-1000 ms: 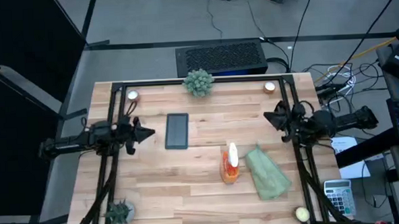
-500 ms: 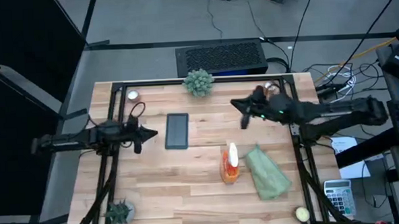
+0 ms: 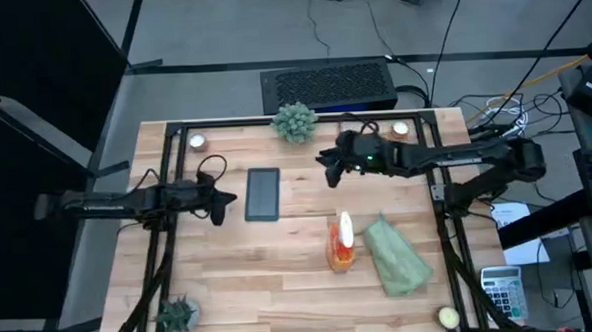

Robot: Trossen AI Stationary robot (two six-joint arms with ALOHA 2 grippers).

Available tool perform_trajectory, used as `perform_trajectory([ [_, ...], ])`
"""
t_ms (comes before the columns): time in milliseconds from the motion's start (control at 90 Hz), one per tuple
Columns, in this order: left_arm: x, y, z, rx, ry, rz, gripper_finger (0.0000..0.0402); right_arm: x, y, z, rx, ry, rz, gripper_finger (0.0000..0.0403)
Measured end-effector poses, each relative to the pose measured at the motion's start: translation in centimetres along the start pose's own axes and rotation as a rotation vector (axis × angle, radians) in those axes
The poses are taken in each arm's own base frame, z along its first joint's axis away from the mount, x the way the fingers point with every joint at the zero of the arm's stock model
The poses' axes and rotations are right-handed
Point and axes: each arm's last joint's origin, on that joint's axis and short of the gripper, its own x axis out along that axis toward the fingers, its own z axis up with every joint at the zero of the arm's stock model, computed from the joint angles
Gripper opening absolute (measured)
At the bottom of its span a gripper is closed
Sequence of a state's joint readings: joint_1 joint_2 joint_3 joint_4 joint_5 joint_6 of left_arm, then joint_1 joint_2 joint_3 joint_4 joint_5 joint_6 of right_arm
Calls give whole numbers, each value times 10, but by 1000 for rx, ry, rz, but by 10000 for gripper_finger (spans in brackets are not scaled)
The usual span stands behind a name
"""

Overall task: Apply microfiber cloth
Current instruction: Spray the front of the blue tablet using the orange spray bottle

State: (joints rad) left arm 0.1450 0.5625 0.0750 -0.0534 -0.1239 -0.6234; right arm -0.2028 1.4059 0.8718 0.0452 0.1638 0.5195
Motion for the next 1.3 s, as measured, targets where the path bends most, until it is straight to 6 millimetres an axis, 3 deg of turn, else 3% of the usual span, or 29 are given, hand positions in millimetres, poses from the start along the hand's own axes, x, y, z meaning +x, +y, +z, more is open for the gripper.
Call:
perform_trajectory([
  [256, 18, 11, -1, -27, 63, 105, 0, 48, -15, -36, 167, 162, -60, 167],
  [611, 41, 15, -4, 64, 91, 120, 0, 98, -26, -79, 345, 263, -9, 174],
  [767, 57, 10, 2, 101, 134, 93, 0, 108, -25, -88, 388, 261, 20, 173],
  [900, 76, 2, 10, 242, 196, 47, 0, 113, -25, -96, 417, 285, 37, 173],
  [1133, 112, -19, 22, 408, 271, -35, 0, 113, -17, -101, 411, 292, 50, 174],
  [1300, 133, -31, 29, 422, 287, -50, 0, 112, -15, -105, 426, 316, 33, 174],
])
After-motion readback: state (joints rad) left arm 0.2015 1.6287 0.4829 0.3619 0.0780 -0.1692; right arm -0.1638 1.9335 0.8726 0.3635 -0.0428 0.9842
